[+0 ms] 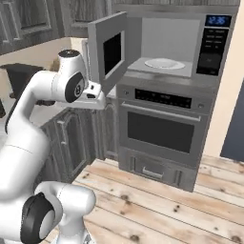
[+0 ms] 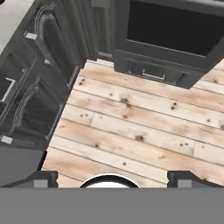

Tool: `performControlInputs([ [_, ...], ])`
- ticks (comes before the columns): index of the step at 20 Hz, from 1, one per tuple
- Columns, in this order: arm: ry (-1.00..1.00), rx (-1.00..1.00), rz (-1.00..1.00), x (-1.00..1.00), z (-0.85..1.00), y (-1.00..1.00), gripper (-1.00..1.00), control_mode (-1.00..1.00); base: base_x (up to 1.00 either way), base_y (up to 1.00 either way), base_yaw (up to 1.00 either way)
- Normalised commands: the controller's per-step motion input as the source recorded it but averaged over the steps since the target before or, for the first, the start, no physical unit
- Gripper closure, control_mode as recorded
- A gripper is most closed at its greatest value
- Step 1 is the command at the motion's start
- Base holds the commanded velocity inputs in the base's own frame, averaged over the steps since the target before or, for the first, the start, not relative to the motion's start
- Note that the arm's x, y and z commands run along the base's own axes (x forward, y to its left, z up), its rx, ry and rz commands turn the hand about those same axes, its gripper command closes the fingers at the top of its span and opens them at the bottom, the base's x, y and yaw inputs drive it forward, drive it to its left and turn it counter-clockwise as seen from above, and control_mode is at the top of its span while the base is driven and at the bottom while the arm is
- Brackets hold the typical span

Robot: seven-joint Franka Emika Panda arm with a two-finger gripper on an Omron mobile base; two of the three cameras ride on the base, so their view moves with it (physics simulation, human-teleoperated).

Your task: Pick the cheese from the counter and place it in the microwave.

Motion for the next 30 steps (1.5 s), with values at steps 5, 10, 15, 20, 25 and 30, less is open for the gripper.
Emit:
performControlInputs([
  [5, 0.00, 0.00, 0.00, 0.00, 0.00, 0.00, -1.00, 1.00, -0.15, 0.96, 0.62],
  [10, 0.00, 0.00, 0.00, 0.00, 0.00, 0.00, -1.00, 1.00, 0.82, 0.17, 0.44],
  [15, 0.00, 0.00, 0.00, 0.00, 0.00, 0.00, -1.00, 1.00, 0.97, -0.17, 0.09],
  [20, 0.00, 0.00, 0.00, 0.00, 0.00, 0.00, -1.00, 1.00, 0.99, -0.39, 0.00],
  [25, 0.00, 0.00, 0.00, 0.00, 0.00, 0.00, -1.00, 1.00, 0.99, -0.06, 0.00],
  [30, 0.00, 0.00, 0.00, 0.00, 0.00, 0.00, -1.00, 1.00, 0.29, 0.00, 0.01],
])
